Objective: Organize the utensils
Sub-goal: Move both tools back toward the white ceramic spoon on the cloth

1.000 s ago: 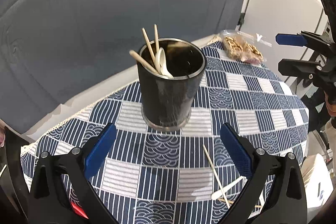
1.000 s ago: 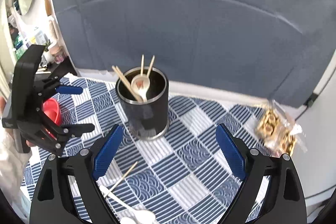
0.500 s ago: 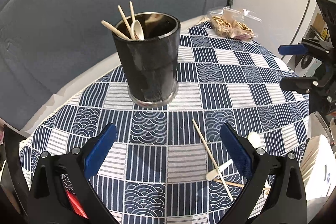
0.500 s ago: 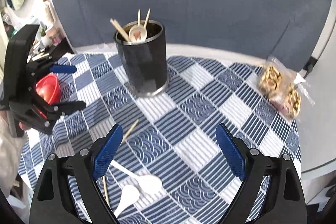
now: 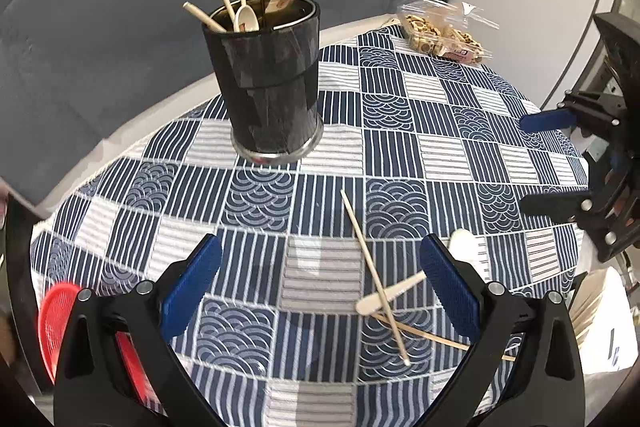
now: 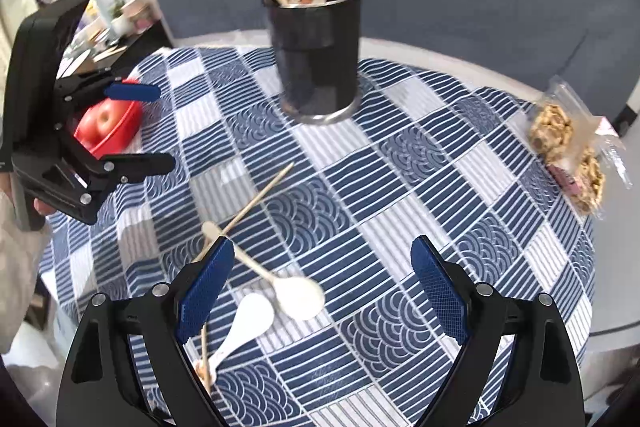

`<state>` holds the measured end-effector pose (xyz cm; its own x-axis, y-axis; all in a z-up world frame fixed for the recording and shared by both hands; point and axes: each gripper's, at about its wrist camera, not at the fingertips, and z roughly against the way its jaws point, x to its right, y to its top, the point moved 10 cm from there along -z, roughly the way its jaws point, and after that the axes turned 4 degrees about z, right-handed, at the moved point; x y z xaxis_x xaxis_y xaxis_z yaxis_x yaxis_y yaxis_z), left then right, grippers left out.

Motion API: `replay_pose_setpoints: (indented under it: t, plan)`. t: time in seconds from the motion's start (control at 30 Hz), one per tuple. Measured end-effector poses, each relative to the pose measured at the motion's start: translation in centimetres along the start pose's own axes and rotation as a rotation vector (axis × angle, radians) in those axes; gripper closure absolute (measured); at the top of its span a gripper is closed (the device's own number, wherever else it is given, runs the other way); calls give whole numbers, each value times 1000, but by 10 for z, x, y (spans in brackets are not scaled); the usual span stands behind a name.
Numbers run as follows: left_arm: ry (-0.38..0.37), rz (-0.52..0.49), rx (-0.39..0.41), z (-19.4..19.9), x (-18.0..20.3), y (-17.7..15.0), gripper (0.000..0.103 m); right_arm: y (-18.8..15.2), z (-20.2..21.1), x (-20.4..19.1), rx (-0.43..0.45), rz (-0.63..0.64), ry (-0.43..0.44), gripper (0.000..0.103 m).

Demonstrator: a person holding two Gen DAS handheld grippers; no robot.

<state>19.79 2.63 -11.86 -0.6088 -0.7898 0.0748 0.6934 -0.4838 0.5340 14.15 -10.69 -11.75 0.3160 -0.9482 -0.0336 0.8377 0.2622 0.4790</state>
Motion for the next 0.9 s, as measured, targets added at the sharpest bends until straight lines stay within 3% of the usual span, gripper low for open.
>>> replay_pose_setpoints:
  t: [0.2,0.57,0.9]
  plan:
    - [28,41,-13,9,10,-20,6,-16,-11,-15,-41,78,59,24]
    - [70,127,-52,13,27,-60,6,-51,-40,-40,-120,214,166,47]
    - [87,207,-89,11,47,-96,6,-75,-59,-52,-151,220,287,64]
